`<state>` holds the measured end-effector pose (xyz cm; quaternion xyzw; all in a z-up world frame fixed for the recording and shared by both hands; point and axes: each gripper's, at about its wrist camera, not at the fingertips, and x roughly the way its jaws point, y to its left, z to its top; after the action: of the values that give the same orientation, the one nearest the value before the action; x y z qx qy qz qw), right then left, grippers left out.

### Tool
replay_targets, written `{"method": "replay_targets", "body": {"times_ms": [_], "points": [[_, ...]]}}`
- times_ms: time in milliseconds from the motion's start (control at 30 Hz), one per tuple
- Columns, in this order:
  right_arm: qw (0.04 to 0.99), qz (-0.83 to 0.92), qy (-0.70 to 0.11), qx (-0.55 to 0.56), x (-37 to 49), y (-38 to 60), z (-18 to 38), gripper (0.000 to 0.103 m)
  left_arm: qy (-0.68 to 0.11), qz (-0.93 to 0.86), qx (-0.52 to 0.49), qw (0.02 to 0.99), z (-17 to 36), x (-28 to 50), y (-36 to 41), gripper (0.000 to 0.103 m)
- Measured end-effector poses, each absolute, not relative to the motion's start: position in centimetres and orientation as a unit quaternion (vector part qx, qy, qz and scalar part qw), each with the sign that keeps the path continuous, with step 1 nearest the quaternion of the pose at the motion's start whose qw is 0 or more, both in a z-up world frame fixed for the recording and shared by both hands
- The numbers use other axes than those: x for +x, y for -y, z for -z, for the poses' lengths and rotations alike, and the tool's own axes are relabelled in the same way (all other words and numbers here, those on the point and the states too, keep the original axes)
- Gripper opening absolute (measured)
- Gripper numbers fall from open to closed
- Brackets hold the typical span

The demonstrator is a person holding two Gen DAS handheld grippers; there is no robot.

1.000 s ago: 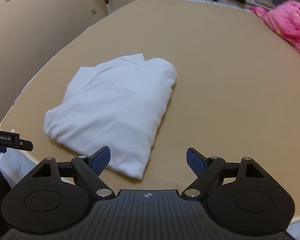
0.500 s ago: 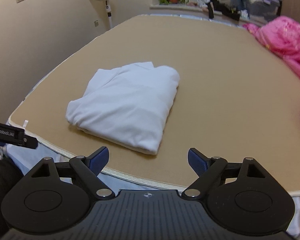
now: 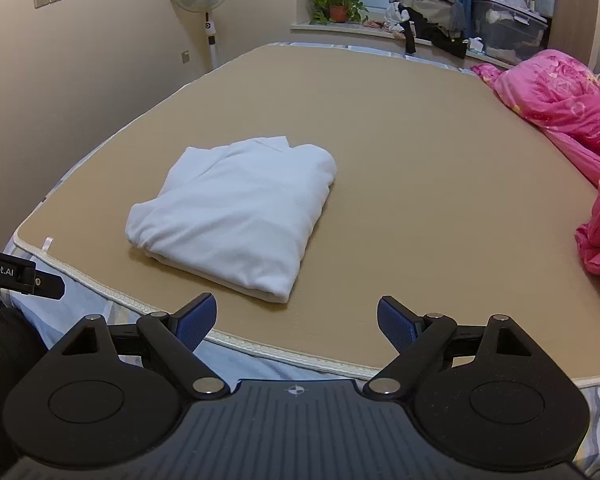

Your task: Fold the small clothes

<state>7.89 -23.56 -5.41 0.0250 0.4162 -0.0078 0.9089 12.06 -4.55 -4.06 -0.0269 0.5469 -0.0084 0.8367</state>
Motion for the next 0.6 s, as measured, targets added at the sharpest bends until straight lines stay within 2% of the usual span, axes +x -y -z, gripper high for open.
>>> {"method": "replay_targets", "body": {"times_ms": [233,433,600], "points": [[0.907,-0.037,-0.405,0.104,12.8,28.0,5.2,0.092,-0.534,0.013,-0.172,0.828,5.7,17.3,2.5,0.102],[0.886,-0.054,-0.421,0.185,23.1,33.1,7.0,0.095,-0.569,-0.005,-0.255,0.782,10.3,23.7,2.3,0.102],[0.855,-0.063,-0.457,0.237,33.2,35.5,11.3,0.097,-0.594,-0.021,-0.286,0.752,14.9,27.5,2.9,0.102]]}}
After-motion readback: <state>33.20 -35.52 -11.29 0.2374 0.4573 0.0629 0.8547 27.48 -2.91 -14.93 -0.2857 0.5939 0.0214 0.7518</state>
